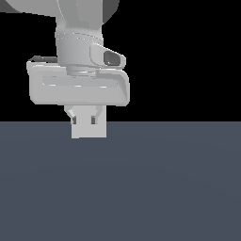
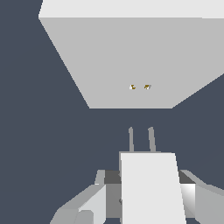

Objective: Plug the charger into the wall socket.

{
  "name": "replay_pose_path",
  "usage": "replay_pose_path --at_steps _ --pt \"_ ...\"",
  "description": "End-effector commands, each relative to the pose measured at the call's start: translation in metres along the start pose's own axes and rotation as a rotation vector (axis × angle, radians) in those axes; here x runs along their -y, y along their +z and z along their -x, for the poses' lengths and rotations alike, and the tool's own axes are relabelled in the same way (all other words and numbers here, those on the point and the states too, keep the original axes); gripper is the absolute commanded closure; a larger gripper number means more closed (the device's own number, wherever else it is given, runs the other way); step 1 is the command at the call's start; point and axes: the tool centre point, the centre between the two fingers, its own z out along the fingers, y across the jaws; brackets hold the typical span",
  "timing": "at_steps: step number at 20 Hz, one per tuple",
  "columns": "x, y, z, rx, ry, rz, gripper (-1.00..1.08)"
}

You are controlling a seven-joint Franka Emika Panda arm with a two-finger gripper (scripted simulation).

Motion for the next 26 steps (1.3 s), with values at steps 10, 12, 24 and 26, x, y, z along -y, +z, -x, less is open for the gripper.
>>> replay_pose_path --at_steps 10,12,24,26 --pt "-0.002 0.002 -0.004 0.001 0.005 0.001 1.08" --pt "-0.002 0.003 -0.008 0.001 0.005 0.001 1.08" --pt "-0.002 0.015 -0.044 0.001 0.005 0.001 1.08" --pt "-0.002 0.016 -0.047 0.001 0.005 0.001 1.08"
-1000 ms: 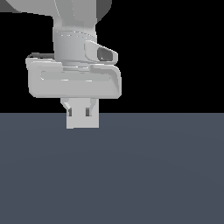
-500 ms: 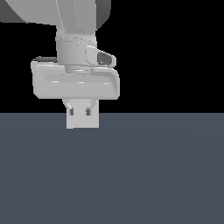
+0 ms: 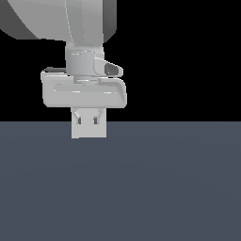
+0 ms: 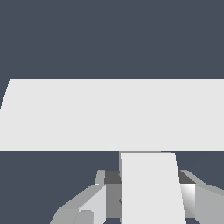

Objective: Plug the charger into the wall socket.

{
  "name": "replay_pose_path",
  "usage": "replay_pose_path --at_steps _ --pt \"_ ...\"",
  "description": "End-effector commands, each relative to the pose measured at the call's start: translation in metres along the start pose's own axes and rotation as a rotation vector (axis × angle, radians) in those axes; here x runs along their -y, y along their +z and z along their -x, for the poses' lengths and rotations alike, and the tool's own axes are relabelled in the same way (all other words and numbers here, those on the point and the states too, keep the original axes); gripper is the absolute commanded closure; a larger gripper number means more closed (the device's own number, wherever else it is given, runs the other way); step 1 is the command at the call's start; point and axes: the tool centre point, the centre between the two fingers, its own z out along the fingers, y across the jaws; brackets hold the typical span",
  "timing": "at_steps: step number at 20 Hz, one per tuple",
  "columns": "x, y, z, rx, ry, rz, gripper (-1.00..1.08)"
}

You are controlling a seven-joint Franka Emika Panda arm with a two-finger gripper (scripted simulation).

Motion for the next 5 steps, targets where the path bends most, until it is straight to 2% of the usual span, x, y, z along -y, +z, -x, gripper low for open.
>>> replay_pose_path --at_steps 1,5 --pt "0.0 0.0009 -0.0031 0.0 0.0 0.0 1.08" --pt "-0.0001 0.0008 -0.0029 0.0 0.0 0.0 1.08"
